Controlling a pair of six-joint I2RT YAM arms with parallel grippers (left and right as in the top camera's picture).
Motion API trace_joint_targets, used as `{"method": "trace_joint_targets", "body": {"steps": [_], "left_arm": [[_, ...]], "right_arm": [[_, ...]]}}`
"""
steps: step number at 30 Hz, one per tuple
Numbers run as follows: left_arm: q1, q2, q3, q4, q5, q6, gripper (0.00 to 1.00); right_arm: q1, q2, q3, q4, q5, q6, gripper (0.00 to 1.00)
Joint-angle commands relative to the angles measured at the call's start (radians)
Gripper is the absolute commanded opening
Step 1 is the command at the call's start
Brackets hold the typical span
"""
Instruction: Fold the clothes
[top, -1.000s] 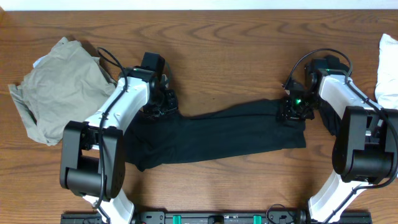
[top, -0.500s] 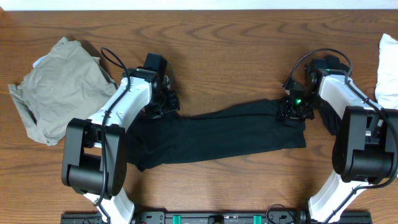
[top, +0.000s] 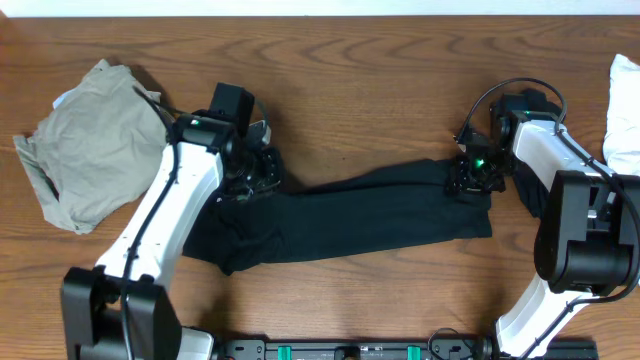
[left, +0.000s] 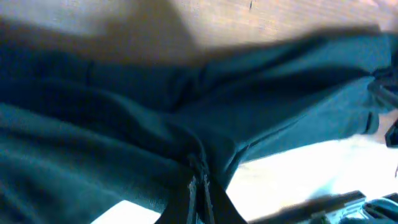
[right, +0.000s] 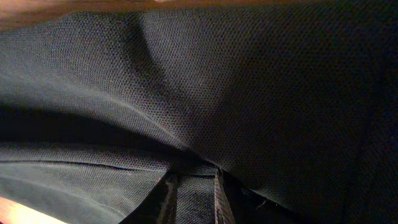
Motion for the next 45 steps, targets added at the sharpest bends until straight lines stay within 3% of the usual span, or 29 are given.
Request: {"method": "trace_joint_targets", "body": {"steps": [1,9,15,19,22,24,30,33,35,45], "left_arm": [[-0.013,0.002,0.004,-0.025,0.011,-0.003,0.06],[-0.105,0.007,-0.039,0.098,0.005,0.014,0.06],[-0.177,0.016,-0.048,0.116,-0.139,0.01,0.08],[-0.206,0.027,-0.048,0.116,-0.188,0.01,0.3],[-0.208,0.032,-0.048,0.123,-0.204,0.011,0.39],[-0.207,0.032,-0.047,0.127,-0.232,0.011,0.4],[-0.207,0.032,-0.047,0.085,-0.306,0.008,0.38],[-0.207,0.033,-0.048,0.014,-0.312,-0.068,0.15],[-0.211,0.033,-0.048,-0.025,-0.312,-0.096,0.07],[-0.23,0.068,-0.048,0.048,-0.312,-0.099,0.06]], "right_arm": [[0.004,0.025,-0.013,0.007,0.038,-0.013,0.2],[0.004,0.025,-0.013,-0.007,0.038,-0.013,0.19],[0.004,0.025,-0.013,-0.017,0.038,-0.014,0.19],[0.004,0.025,-0.013,-0.017,0.038,-0.014,0.2],[0.004,0.025,-0.013,-0.017,0.038,-0.014,0.19],[0.004,0.025,-0.013,-0.016,0.039,-0.014,0.19],[0.004,0.025,-0.013,-0.015,0.039,-0.014,0.2],[0.004,0.025,-0.013,-0.015,0.039,-0.014,0.2],[0.004,0.025,-0.013,-0.015,0.042,-0.014,0.2],[0.004,0.025,-0.013,-0.016,0.042,-0.014,0.2]]}}
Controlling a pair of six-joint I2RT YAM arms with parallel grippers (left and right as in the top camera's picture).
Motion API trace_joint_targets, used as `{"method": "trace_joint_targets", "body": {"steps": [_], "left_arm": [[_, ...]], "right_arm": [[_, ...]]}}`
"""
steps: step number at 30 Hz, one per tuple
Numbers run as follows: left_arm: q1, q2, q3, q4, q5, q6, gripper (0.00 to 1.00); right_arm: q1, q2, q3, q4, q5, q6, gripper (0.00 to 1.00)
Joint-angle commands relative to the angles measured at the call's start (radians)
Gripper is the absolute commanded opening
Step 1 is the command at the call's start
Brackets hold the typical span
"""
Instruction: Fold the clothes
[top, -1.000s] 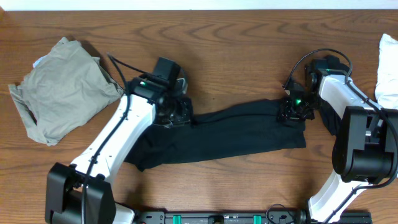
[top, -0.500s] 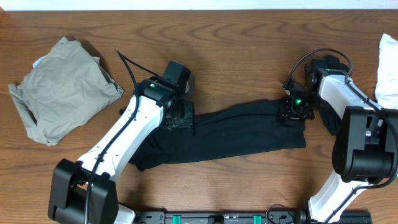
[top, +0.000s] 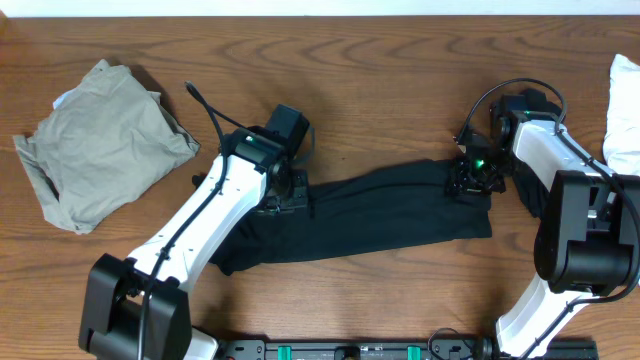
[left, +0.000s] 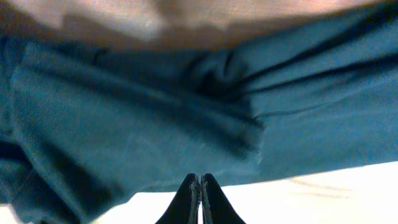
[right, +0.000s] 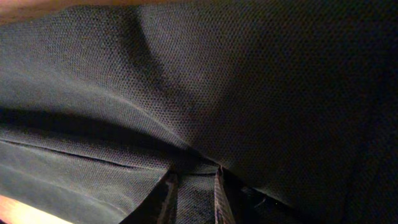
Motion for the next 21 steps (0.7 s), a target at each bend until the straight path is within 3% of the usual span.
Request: {"method": "trace_joint_targets", "body": {"steps": [1,14,18,21], "left_arm": [[-0.007,0.049,-0.009,0.014,-0.015,-0.016,0.06],[-0.072,0.299,-0.009,0.17,-0.003,-0.027,0.07],[-0.084,0.338,-0.009,0.187,-0.007,-0.002,0.21],[-0.071,0.338,-0.008,0.185,-0.017,0.015,0.26]], "right_arm": [[0.004,0.025,-0.013,-0.006,0.039,-0.014,0.2],[0.004,0.025,-0.013,-0.006,0.039,-0.014,0.2],[0.004,0.025,-0.013,-0.006,0.039,-0.014,0.2],[0.004,0.025,-0.013,-0.009,0.039,-0.014,0.2]]}}
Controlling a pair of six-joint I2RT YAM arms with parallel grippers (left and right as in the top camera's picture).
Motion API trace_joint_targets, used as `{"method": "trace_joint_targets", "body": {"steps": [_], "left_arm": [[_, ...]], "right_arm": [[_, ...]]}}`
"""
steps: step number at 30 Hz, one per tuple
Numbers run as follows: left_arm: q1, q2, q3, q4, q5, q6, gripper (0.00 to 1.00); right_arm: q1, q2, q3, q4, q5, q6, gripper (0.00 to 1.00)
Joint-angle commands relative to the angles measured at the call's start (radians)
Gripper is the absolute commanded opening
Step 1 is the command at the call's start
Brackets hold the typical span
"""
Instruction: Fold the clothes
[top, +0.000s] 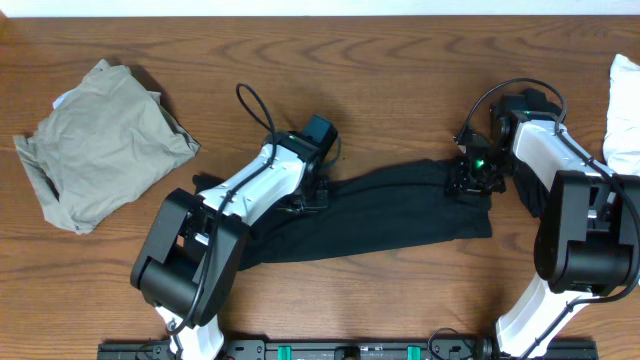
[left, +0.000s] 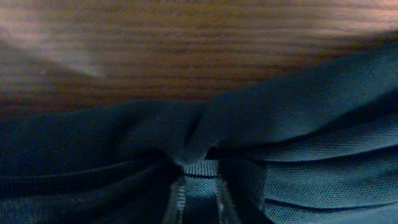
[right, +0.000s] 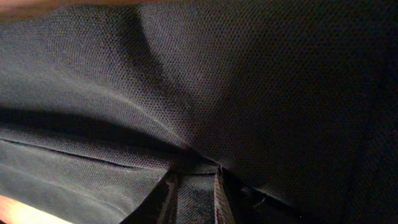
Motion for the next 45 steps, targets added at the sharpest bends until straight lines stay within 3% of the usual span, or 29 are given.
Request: {"method": "trace_joint_targets", "body": {"steps": [1,12,22,29,42,45], "left_arm": [[0.011,0.058,-0.013,-0.002,-0.005,0.031,0.27],[0.178,-0.063,0.011,-0.162,-0.005,0.037,0.29],[0.198,-0.062,-0.04,-0.175,-0.084,0.037,0.29],[0.243,-0.062,-0.129,-0.145,-0.13,0.033,0.29],[0.296,-0.062,-0.167,-0.015,-0.127,0.043,0.41],[0.296,-0.062,-0.167,0.032,-0.127,0.084,0.41]], "right_arm": [[0.004,0.025,-0.013,-0.005,0.037,-0.014,0.2],[0.004,0.025,-0.013,-0.001,0.037,-0.014,0.2],[0.004,0.025,-0.013,0.003,0.042,-0.014,0.2],[0.003,0.025,-0.013,0.003,0.042,-0.014,0.21],[0.004,0.025,-0.041,0.013,0.044,-0.013,0.22],[0.003,0.025,-0.067,-0.008,0.057,-0.008,0.18]]}}
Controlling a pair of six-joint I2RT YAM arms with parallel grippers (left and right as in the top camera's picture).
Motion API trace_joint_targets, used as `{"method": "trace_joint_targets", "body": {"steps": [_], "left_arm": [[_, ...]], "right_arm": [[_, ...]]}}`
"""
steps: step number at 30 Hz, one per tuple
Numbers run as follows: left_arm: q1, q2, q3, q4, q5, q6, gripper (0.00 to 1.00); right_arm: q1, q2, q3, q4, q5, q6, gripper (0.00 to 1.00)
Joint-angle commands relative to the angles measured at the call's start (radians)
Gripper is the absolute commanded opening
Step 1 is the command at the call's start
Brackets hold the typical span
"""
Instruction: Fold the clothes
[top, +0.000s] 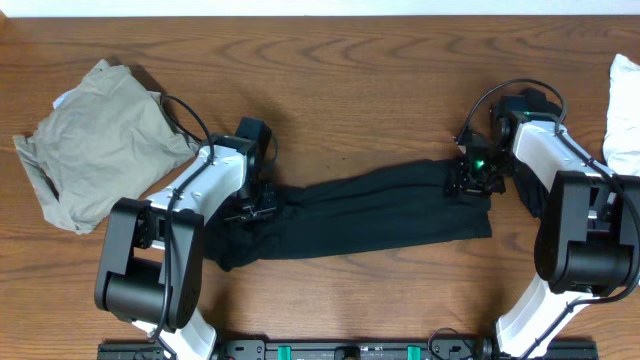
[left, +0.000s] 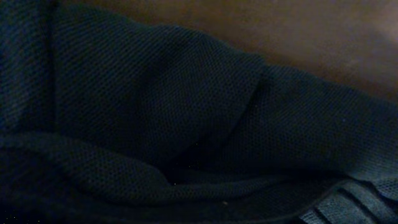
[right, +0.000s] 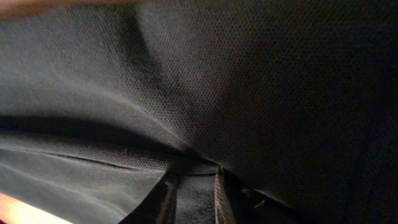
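Observation:
A long black garment (top: 380, 210) lies stretched across the table's middle, bunched at its left end. My left gripper (top: 250, 208) is down on that left end. In the left wrist view dark cloth (left: 155, 112) fills the frame and hides the fingers, so the frames do not show their state. My right gripper (top: 468, 182) sits at the garment's upper right corner. In the right wrist view this gripper (right: 191, 196) is shut on a strip of the black fabric (right: 249, 93).
A crumpled khaki garment (top: 95, 145) lies at the far left of the wooden table (top: 360, 90). A white cloth (top: 625, 110) shows at the right edge. Black cables loop by both wrists.
My left gripper has moved left along the garment's upper edge, from near its middle to its left end. The cloth there is more bunched. The right gripper has not moved.
My left gripper first pinched the black garment at its left end, then stood shut above the cloth further right, then held a fold near the middle. Now it is back at the left end. The right gripper kept hold of the right corner throughout.

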Motion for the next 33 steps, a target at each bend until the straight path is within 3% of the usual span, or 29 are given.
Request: {"method": "trace_joint_targets", "body": {"steps": [1,6,13,20,22,28,33], "left_arm": [[0.016,0.027,-0.021,0.086,-0.081,0.047,0.42],[0.016,0.027,-0.021,0.192,-0.08,0.135,0.45],[0.016,0.027,-0.021,0.283,-0.07,0.177,0.5],[0.016,0.017,0.016,0.237,-0.028,0.232,0.5],[0.016,-0.005,0.043,0.207,-0.029,0.241,0.55],[0.017,-0.137,0.095,0.193,-0.029,0.241,0.66],[0.026,-0.252,0.096,0.196,-0.062,0.24,0.67]], "right_arm": [[0.002,0.027,-0.065,-0.019,0.092,0.019,0.17],[-0.023,0.027,-0.092,-0.036,0.228,0.135,0.14],[-0.068,0.026,-0.092,-0.053,0.228,0.157,0.12],[-0.068,0.014,-0.07,-0.025,0.147,0.157,0.13],[-0.068,-0.008,-0.047,-0.039,0.119,0.14,0.13],[-0.068,-0.146,0.02,-0.068,0.116,0.121,0.16],[-0.07,-0.265,0.029,-0.076,0.12,0.121,0.2]]}}
